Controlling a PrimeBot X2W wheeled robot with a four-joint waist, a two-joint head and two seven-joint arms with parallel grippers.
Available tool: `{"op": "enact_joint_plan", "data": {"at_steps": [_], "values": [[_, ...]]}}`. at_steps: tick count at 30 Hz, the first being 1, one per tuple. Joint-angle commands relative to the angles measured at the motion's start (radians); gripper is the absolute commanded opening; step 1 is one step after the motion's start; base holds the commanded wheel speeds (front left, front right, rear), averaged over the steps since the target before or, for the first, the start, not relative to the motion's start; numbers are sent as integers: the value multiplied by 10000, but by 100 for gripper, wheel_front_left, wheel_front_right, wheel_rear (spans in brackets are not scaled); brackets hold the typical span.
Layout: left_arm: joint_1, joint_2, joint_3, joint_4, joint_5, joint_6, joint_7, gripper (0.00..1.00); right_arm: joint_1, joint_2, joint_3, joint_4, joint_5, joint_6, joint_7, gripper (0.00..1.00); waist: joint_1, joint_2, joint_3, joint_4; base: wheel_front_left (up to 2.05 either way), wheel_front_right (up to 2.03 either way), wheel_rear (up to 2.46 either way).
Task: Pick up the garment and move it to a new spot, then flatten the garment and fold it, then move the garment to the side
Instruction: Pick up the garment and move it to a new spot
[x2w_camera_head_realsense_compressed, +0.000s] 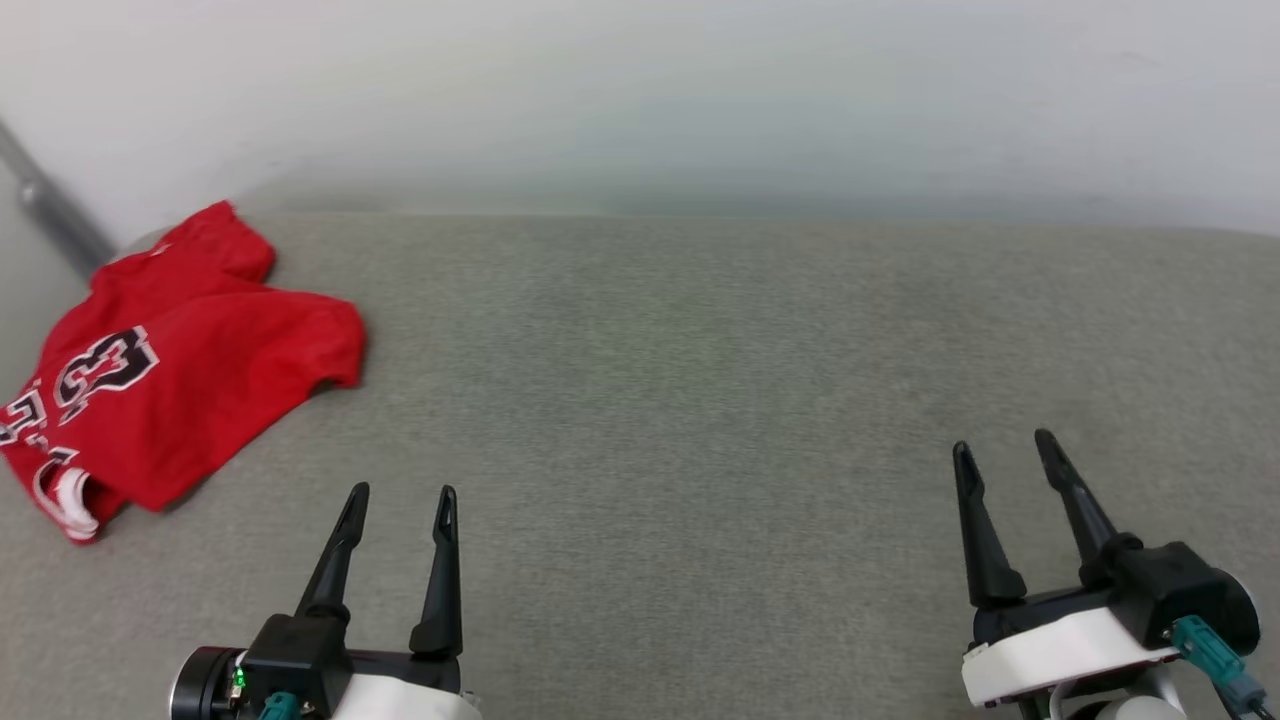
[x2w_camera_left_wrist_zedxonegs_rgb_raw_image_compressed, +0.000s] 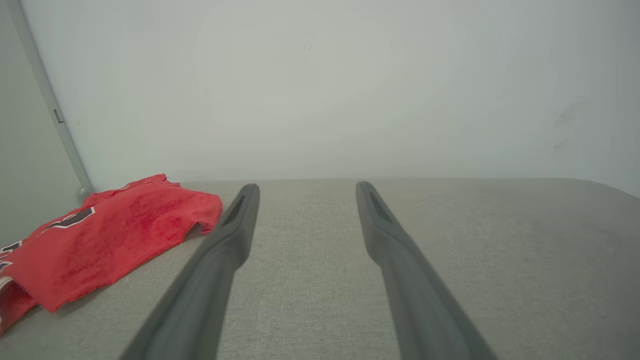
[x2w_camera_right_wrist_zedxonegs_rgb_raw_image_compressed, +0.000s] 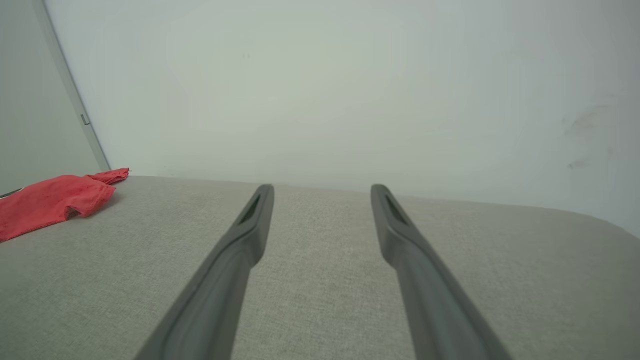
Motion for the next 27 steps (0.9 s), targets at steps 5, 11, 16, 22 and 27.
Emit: {"op": "enact_joint_plan", "data": {"at_steps": [5, 11, 16, 22, 27], "values": [[141, -15, 167, -3, 90, -21, -26, 100, 207, 22, 191, 79, 63, -3, -25, 100, 0, 0, -198, 1163, 0, 0, 0], [305, -14, 392, -85, 74, -49, -28, 100, 332, 23, 318, 233, 284, -3, -25, 100, 0, 0, -401, 2166, 0, 0, 0], [487, -18, 511, -291, 156, -62, -26, 100, 375, 20, 501, 317, 349, -5, -25, 100, 0, 0, -523, 2866, 0, 0, 0], [658, -17, 524, -260, 343, -212, -28, 100, 474, 20, 724, 369, 550, -5, -25, 100, 0, 0, -622, 3519, 0, 0, 0], [738, -18, 650, -281, 337, -216, -28, 100, 416, 20, 907, 455, 625, -5, -25, 100, 0, 0, -640, 3778, 0, 0, 0]]}}
